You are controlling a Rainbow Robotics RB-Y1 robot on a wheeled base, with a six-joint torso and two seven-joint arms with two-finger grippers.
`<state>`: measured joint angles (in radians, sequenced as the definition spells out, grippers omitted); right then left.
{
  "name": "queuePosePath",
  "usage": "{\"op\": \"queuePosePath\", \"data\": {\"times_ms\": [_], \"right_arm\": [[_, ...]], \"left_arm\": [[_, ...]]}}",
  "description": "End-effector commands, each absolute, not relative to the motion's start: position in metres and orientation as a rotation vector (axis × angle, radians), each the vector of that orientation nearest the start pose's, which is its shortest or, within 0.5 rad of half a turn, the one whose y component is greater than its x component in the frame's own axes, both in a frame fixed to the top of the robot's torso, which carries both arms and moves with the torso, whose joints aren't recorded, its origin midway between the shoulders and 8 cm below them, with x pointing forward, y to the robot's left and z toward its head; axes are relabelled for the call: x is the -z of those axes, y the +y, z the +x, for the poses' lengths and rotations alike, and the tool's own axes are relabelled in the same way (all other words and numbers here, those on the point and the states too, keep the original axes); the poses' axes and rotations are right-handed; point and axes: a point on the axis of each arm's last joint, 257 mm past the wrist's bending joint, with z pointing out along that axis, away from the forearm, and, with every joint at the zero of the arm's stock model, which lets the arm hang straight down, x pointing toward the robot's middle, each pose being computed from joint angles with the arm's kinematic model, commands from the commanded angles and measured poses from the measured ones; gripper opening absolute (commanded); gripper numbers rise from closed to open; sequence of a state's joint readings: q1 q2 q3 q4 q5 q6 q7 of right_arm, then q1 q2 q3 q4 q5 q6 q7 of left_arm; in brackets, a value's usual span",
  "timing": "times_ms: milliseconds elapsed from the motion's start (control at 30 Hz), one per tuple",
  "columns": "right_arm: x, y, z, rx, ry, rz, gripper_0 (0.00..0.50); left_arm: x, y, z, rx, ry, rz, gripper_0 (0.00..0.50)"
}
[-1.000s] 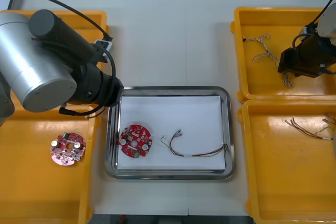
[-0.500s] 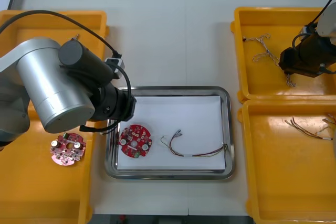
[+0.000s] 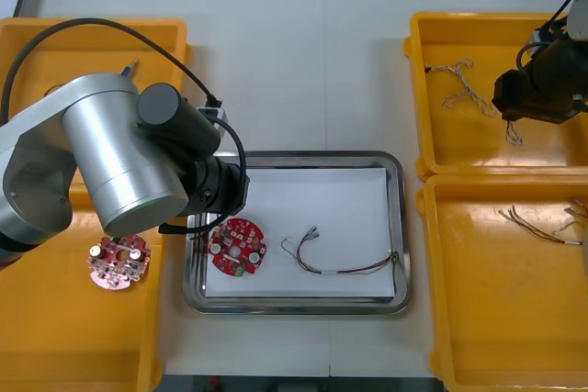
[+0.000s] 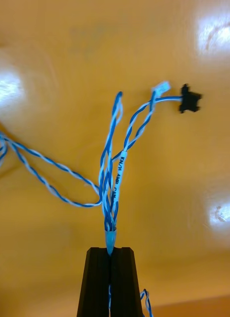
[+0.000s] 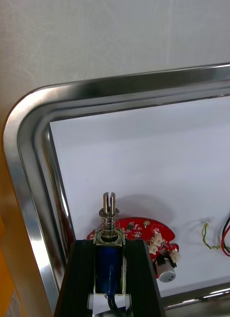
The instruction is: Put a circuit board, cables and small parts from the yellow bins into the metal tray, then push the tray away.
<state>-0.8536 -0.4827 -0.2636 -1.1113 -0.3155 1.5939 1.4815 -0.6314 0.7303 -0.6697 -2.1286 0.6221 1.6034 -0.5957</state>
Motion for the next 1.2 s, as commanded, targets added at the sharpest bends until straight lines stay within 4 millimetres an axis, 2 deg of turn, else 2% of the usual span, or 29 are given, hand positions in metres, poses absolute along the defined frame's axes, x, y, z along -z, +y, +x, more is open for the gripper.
{"op": "queuePosePath", "data": {"times_ms": [33, 200, 433, 633, 833, 967, 1200], "right_arm": [[0.136, -0.377, 0.580, -0.046, 2.583, 0.289, 0.000], [0.117, -0.378, 0.569, -0.036, 2.585, 0.253, 0.000], [0.099, -0.380, 0.550, -0.009, 2.613, 0.188, 0.000], [0.086, -0.388, 0.535, 0.043, 2.632, 0.017, 0.000], [0.082, -0.396, 0.525, 0.123, 2.579, -0.082, 0.000], [0.088, -0.399, 0.513, 0.160, 2.551, -0.118, 0.000], [0.094, -0.382, 0.498, 0.084, 2.509, -0.224, 0.000]], "left_arm": [[0.206, 0.105, 0.446, 0.148, 2.551, 0.065, 0.000], [0.209, 0.102, 0.458, 0.143, 2.541, 0.049, 0.000], [0.214, 0.101, 0.464, 0.126, 2.539, 0.053, 0.000], [0.218, 0.102, 0.469, 0.098, 2.538, 0.071, 0.000], [0.224, 0.100, 0.472, 0.075, 2.535, 0.077, 0.000], [0.229, 0.098, 0.474, 0.067, 2.529, 0.083, 0.000], [0.235, 0.095, 0.473, 0.058, 2.532, 0.092, 0.000]]}}
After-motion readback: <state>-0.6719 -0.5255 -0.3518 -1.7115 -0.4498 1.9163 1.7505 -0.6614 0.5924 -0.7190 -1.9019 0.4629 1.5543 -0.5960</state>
